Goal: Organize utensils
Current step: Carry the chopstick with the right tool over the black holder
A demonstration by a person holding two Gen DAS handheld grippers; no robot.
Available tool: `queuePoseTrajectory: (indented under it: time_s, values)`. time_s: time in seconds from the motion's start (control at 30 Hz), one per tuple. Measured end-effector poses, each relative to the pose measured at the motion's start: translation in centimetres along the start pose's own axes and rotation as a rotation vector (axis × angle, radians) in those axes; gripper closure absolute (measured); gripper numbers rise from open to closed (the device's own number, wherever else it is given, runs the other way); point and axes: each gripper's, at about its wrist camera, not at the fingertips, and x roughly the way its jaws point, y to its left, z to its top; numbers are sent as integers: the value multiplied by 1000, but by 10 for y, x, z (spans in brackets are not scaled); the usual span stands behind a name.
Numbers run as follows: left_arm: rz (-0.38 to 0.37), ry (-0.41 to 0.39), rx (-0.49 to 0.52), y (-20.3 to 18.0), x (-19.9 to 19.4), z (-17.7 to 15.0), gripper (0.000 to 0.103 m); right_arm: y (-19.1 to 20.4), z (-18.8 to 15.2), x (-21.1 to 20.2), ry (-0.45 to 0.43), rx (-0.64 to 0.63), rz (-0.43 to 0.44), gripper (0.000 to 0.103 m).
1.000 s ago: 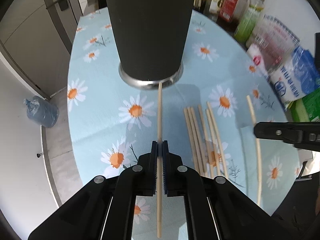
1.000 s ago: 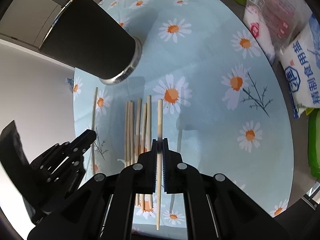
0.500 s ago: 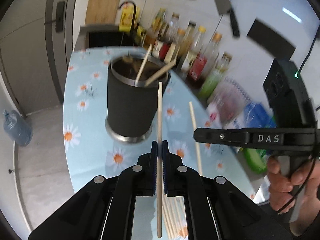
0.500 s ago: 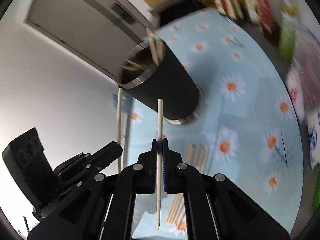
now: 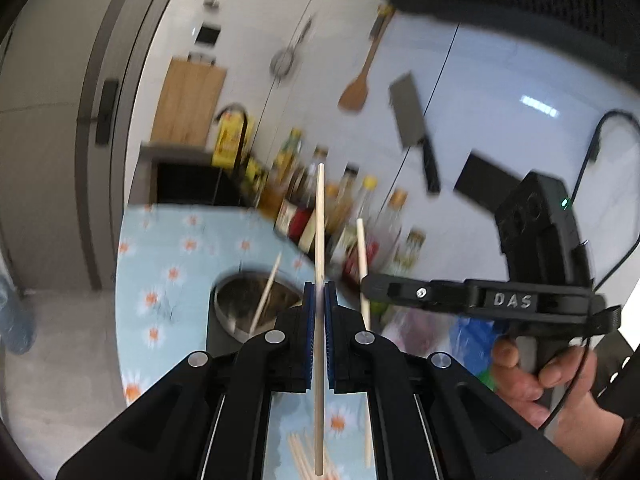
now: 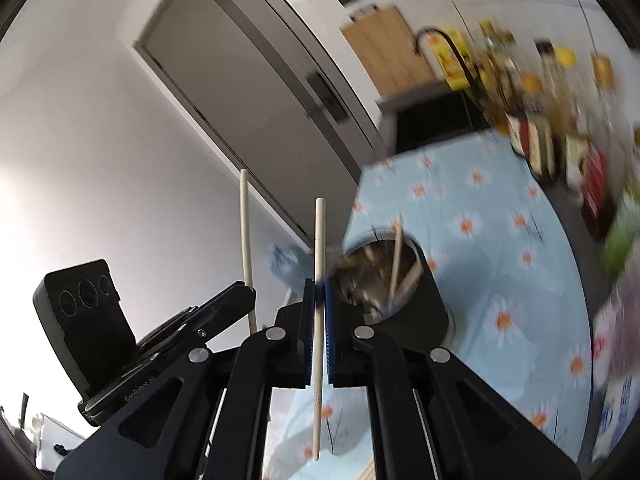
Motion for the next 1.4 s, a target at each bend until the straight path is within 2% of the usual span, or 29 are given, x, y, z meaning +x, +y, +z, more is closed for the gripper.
queuePoseTrajectory:
  time_s: [0.1,0.27,0.4,0.57,0.87,1.13,1.4]
  values:
    - [-10,-104,2,1,-5,14,99,1,18,-2,-66,-11,36,97]
    - [-13,-216,0,9,0,30,99,0,42,-5,-184,-25,84,97]
    - [-18,-278,4,17,7,34,99,-4,57,2,-232,-20,95,97]
    - [-15,-295,-11,28,21,34,99,-13,63,10,-298,-32,46,97]
    - [17,-296,-18,45,48,22,99,-34,59,34,-306,-18,-30,97]
    - [42,-245,-22,53,67,5,99,-43,47,49,-263,-14,-76,97]
    - [61,-224,-34,55,63,-7,98,-42,33,53,-226,-6,-57,97]
